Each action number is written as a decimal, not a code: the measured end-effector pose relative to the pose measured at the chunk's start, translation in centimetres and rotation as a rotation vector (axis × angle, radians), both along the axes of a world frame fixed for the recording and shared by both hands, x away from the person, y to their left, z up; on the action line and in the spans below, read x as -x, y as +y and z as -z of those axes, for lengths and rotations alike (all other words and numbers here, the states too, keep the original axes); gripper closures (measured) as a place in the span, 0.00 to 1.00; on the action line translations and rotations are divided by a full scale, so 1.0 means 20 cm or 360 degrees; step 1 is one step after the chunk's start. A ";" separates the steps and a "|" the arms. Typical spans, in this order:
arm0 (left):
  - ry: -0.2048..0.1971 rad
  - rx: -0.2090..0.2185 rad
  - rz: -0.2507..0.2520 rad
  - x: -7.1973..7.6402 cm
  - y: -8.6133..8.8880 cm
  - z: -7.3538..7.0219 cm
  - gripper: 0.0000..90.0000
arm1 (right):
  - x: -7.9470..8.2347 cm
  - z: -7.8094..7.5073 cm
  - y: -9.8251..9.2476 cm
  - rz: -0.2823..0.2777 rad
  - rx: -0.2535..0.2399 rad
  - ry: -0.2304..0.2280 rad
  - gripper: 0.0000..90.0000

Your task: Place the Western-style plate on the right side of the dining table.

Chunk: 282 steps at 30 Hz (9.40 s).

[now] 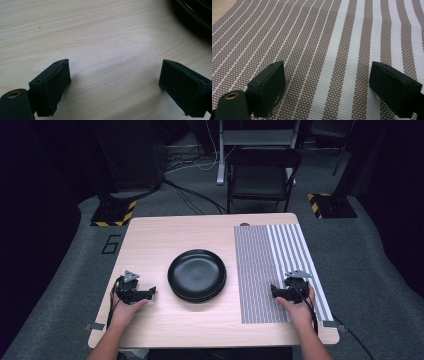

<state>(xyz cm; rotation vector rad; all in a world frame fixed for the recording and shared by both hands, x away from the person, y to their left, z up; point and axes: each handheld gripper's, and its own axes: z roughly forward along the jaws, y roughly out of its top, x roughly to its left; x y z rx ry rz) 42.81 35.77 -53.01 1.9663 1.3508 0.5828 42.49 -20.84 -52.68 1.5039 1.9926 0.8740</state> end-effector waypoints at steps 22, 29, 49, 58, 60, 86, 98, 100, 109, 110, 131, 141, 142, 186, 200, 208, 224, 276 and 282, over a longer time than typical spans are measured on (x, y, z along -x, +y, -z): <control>-0.0019 0.0009 -0.0012 0.01 0.01 0.00 0.17 | 0.00 0.00 0.00 0.0000 -0.0003 -0.0002 0.15; -0.0039 0.0018 -0.0043 0.02 0.02 -0.01 0.32 | 0.00 0.00 0.00 0.0002 -0.0010 -0.0008 0.17; 0.0008 0.0183 -0.0017 0.06 0.01 -0.09 0.54 | 0.05 -0.08 0.04 -0.0072 -0.0031 -0.0091 0.41; -0.0009 0.0145 0.0019 0.07 -0.01 -0.14 0.59 | 0.06 -0.09 0.09 -0.0108 -0.0146 0.0038 0.51; -0.0007 0.0151 0.0024 0.08 -0.01 -0.15 0.59 | 0.06 -0.10 0.10 -0.0109 -0.0140 0.0046 0.51; -0.0068 0.0110 0.0071 0.07 -0.12 -0.28 0.56 | 0.04 -0.23 0.17 -0.0199 -0.0246 0.0059 0.58; -0.0023 0.0196 0.0066 0.00 -0.20 -0.30 0.57 | 0.02 -0.26 0.27 -0.0270 -0.0242 0.0074 0.57; -0.0016 0.0188 0.0065 -0.01 -0.21 -0.30 0.58 | 0.02 -0.26 0.27 -0.0269 -0.0248 0.0078 0.57; -0.0025 0.0244 0.0051 -0.04 -0.24 -0.33 0.60 | 0.00 -0.29 0.30 -0.0291 -0.0290 0.0067 0.59; -0.0025 0.0244 0.0051 -0.04 -0.24 -0.33 0.59 | 0.00 -0.29 0.30 -0.0291 -0.0290 0.0067 0.59; 0.0029 0.0314 0.0078 -0.10 -0.32 -0.32 0.65 | -0.08 -0.34 0.49 -0.0370 -0.0494 0.0029 0.58; 0.0079 0.0373 0.0042 -0.12 -0.31 -0.27 0.70 | -0.10 -0.31 0.57 -0.0321 -0.0492 0.0055 0.64; 0.0085 0.0391 0.0036 -0.12 -0.31 -0.26 0.70 | -0.10 -0.31 0.58 -0.0308 -0.0472 0.0049 0.66; 0.0205 0.0639 -0.0025 -0.14 -0.30 -0.20 0.88 | -0.20 -0.16 0.76 -0.0111 -0.0763 0.0268 0.80; 0.0246 0.0617 -0.0017 -0.15 -0.36 -0.20 0.88 | -0.20 -0.15 0.76 0.0030 -0.0935 0.0349 0.86; 0.0298 0.0701 -0.0059 -0.17 -0.38 -0.18 0.85 | -0.21 -0.14 0.72 0.0057 -0.1036 0.0357 0.88; 0.0332 0.0767 -0.0089 -0.19 -0.43 -0.14 0.80 | -0.20 -0.15 0.71 0.0079 -0.1024 0.0289 0.89; 0.0243 0.0953 -0.0294 -0.06 -0.48 -0.09 0.82 | -0.02 -0.18 0.71 0.0151 -0.1020 0.0276 0.84; 0.0229 0.0959 -0.0320 -0.04 -0.49 -0.09 0.82 | -0.04 -0.17 0.71 0.0192 -0.1052 0.0278 0.87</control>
